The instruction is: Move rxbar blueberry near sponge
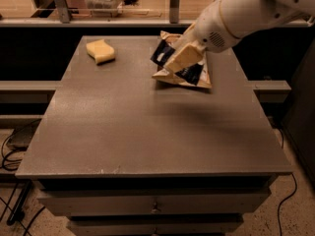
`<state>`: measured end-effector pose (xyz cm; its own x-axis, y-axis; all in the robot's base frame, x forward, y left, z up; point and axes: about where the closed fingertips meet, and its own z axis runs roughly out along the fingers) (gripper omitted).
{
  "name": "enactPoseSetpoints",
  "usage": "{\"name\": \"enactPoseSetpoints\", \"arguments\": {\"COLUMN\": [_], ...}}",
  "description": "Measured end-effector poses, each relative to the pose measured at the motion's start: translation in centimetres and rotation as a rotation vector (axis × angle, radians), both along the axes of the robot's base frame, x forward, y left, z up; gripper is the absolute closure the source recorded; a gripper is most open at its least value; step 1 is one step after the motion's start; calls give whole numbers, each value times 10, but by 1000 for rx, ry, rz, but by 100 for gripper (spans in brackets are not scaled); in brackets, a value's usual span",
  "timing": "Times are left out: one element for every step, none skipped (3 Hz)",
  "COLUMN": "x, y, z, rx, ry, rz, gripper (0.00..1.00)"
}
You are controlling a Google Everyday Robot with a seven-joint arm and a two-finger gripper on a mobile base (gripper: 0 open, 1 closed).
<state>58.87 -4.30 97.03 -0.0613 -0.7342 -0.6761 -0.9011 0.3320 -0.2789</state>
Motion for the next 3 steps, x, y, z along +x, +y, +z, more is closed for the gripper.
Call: {"name": "enactPoseSetpoints", "arguments": {"x": [40,79,117], "y": [48,81,104], "z": [-3,-16,-36], "rx": [100,157,189], "ry": [-43,-66,-53], "rz": [-5,-23,-47], "gripper": [100,100,81]}}
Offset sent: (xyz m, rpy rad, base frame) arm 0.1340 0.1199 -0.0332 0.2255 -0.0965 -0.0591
